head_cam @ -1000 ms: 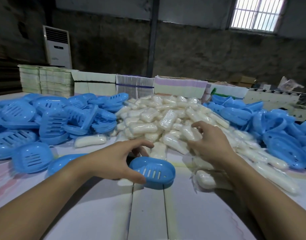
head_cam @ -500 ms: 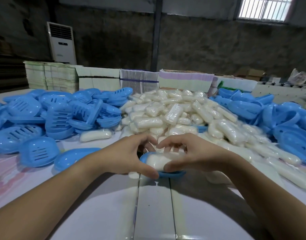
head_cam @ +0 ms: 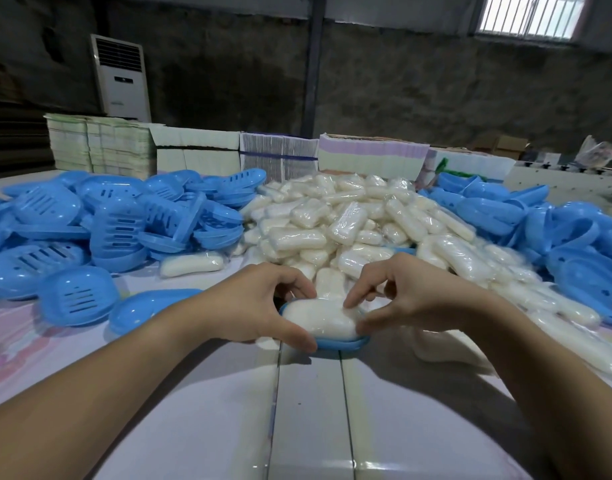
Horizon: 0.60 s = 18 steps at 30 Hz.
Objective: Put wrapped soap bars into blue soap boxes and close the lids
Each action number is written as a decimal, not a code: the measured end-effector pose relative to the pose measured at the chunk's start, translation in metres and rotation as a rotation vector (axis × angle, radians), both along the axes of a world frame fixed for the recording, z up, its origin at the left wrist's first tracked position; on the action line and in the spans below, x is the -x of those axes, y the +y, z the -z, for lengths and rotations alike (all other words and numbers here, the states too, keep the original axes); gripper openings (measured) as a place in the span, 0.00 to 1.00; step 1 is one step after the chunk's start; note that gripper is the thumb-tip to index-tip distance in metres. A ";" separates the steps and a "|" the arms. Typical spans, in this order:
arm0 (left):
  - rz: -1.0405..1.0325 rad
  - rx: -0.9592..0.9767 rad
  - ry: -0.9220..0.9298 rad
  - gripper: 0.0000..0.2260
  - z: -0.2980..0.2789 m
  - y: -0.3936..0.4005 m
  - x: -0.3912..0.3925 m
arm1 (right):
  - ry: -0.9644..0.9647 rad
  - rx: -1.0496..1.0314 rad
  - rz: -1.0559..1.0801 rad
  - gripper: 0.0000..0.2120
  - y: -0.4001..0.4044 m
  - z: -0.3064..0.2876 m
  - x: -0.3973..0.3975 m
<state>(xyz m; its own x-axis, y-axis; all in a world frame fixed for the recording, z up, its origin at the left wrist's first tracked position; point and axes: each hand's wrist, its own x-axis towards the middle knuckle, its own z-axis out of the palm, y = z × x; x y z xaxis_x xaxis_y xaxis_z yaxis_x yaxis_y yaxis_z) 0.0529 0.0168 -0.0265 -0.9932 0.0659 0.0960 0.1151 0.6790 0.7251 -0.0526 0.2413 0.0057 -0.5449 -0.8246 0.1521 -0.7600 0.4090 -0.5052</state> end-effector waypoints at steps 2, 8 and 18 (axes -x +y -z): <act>-0.010 0.003 -0.007 0.25 -0.001 0.001 0.000 | -0.001 0.018 0.008 0.10 0.000 0.000 -0.002; -0.011 0.016 0.003 0.26 -0.002 0.001 0.001 | 0.184 -0.083 0.070 0.10 -0.003 -0.007 -0.014; 0.019 0.132 0.075 0.27 0.001 -0.005 0.006 | 0.252 -0.200 -0.003 0.13 -0.002 -0.010 -0.022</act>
